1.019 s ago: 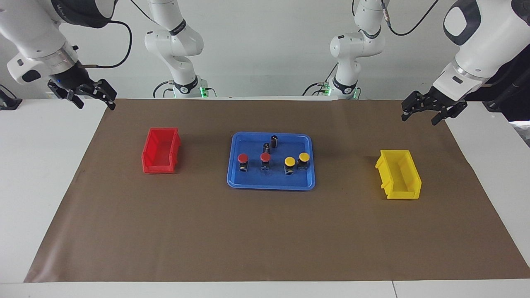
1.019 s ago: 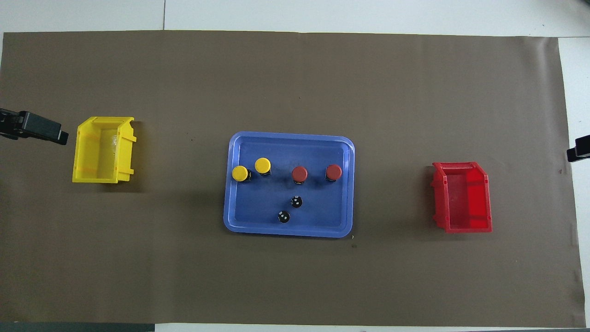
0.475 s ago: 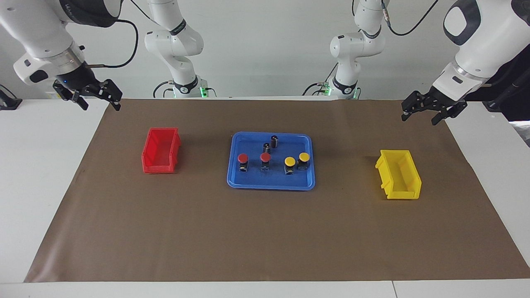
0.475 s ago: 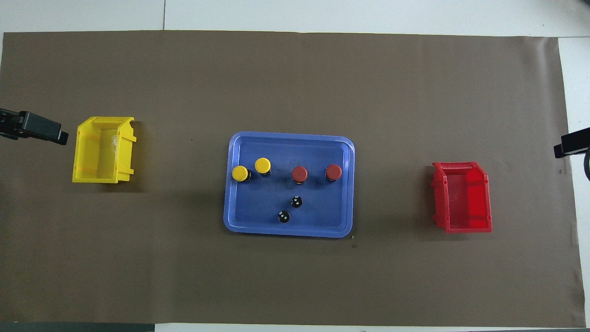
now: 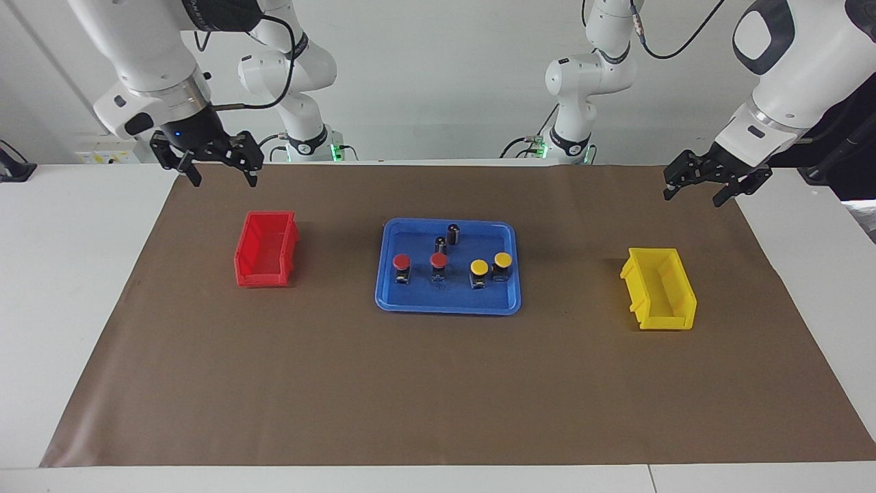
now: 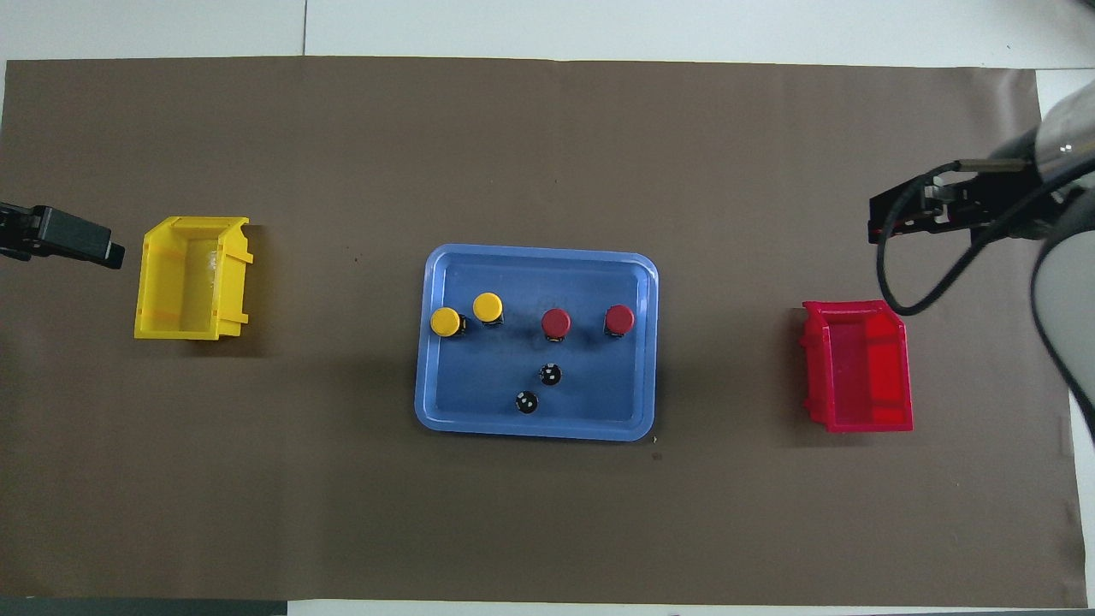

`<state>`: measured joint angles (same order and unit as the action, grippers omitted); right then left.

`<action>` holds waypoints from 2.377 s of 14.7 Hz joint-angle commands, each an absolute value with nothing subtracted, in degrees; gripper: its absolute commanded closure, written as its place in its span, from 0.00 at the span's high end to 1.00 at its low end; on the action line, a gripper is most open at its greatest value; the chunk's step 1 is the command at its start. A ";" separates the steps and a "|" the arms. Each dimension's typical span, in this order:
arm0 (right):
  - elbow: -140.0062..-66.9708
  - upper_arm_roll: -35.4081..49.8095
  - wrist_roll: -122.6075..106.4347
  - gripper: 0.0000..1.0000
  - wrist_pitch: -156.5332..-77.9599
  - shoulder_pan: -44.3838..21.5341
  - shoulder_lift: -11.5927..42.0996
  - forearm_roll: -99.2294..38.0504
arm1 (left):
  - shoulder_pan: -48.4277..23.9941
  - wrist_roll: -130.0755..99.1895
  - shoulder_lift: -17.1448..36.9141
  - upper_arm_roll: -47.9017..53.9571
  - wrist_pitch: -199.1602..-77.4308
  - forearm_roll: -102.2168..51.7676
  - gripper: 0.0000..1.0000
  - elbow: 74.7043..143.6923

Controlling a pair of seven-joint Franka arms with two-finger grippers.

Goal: Sort red and yellow buttons by color

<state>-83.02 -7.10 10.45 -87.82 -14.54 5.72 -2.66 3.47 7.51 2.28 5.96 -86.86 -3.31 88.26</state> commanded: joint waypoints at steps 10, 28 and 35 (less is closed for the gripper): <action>-113.00 -7.03 25.84 0.99 -124.34 -33.14 6.69 -3.96 | 3.52 -2.26 0.26 5.80 -85.69 -0.89 1.00 89.30; -116.01 -7.03 25.49 0.69 -132.63 -35.86 12.22 -3.96 | -1.72 -2.29 -0.61 1.35 -86.05 0.18 1.00 89.56; -116.89 -7.03 25.14 0.45 -132.89 -35.77 12.04 -3.96 | -6.68 -2.55 -0.70 -5.10 -86.48 0.26 1.00 89.56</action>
